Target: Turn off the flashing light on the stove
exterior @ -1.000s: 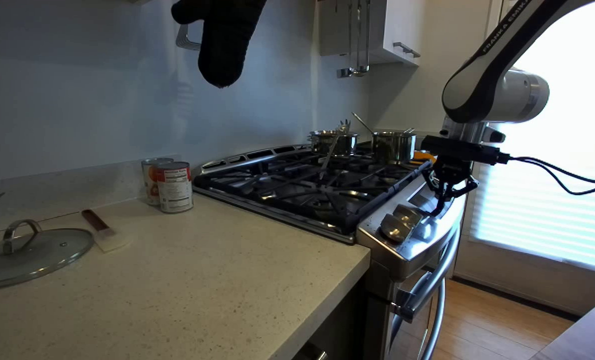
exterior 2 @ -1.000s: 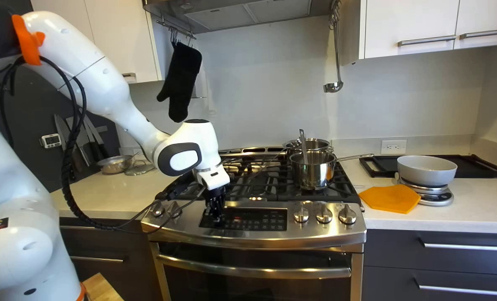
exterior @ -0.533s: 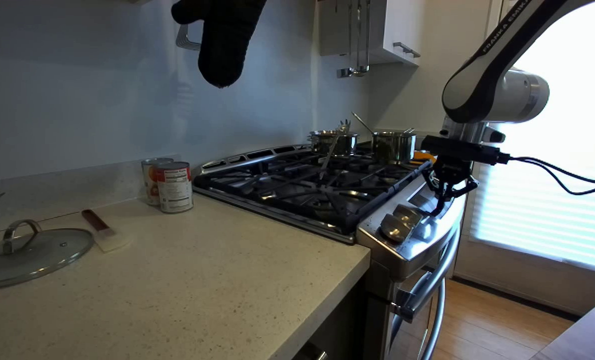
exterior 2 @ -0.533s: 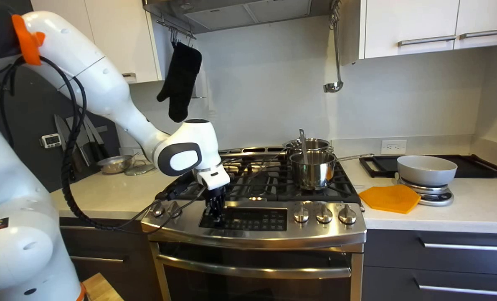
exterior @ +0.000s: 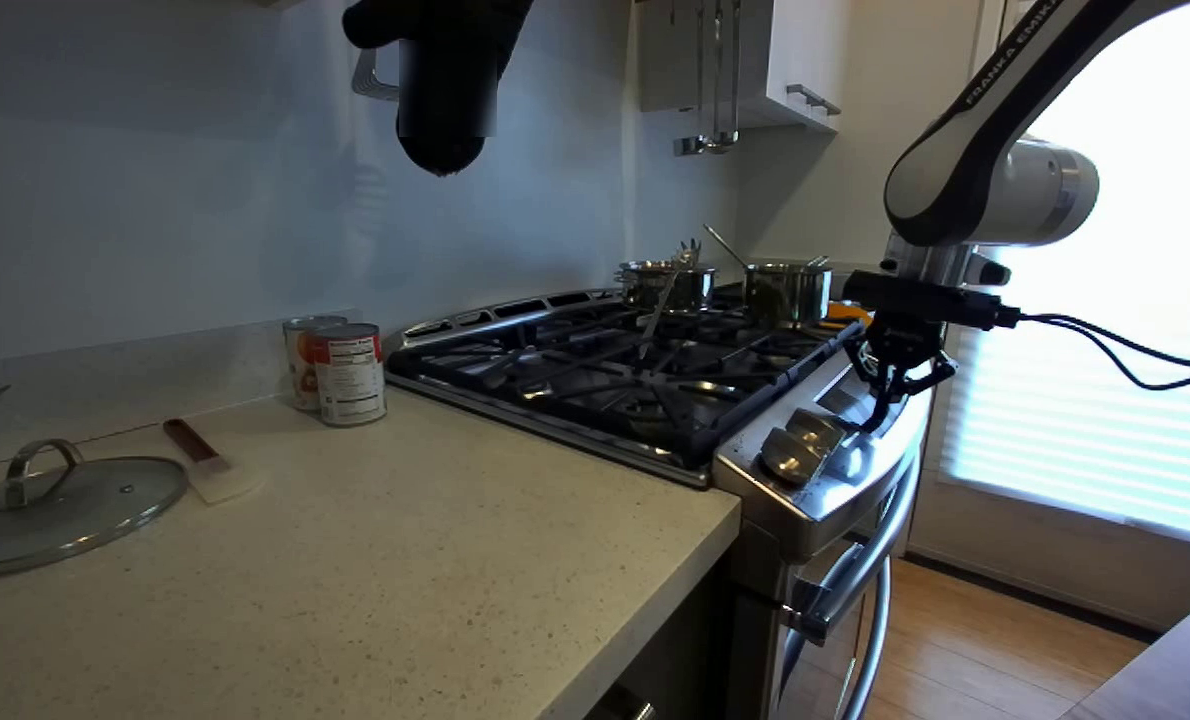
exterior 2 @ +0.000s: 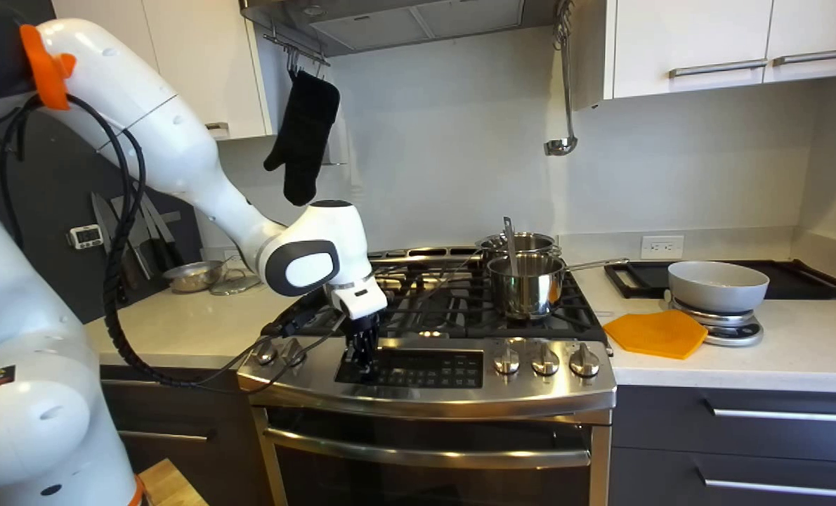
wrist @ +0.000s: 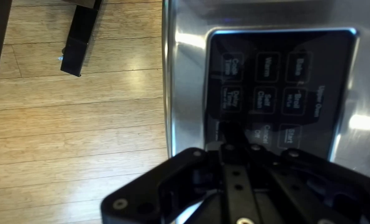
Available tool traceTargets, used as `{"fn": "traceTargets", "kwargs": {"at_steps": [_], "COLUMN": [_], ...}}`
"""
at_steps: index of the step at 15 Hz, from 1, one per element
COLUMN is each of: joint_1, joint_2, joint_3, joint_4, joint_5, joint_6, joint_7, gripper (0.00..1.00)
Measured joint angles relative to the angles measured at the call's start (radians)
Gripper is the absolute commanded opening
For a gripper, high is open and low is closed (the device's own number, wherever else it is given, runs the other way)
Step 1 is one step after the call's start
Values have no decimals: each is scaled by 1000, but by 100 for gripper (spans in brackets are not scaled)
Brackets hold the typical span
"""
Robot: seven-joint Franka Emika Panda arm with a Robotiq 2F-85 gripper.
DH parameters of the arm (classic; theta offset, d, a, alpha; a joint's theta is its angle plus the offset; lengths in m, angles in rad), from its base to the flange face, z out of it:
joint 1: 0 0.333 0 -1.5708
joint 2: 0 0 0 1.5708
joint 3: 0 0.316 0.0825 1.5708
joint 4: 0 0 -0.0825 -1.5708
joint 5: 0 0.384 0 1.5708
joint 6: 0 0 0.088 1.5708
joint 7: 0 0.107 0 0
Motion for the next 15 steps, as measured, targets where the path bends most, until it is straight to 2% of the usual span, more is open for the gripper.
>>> {"fn": "traceTargets", "kwargs": {"at_steps": [3, 6, 7, 8, 10, 15], "joint_1": [11, 26, 31, 37, 45, 47], "joint_2": [-9, -67, -101, -138, -213, -394], "joint_3": [-1, -1, 0, 0, 6, 53], "joint_4": [3, 13, 8, 6, 13, 21], "joint_5": [9, 9, 9, 9, -7, -107], "joint_6": [-12, -74, -107, -146, -240, -377], "joint_7": [-9, -12, -16, -28, -64, -157], "gripper": [0, 0, 4, 27, 31, 70]}}
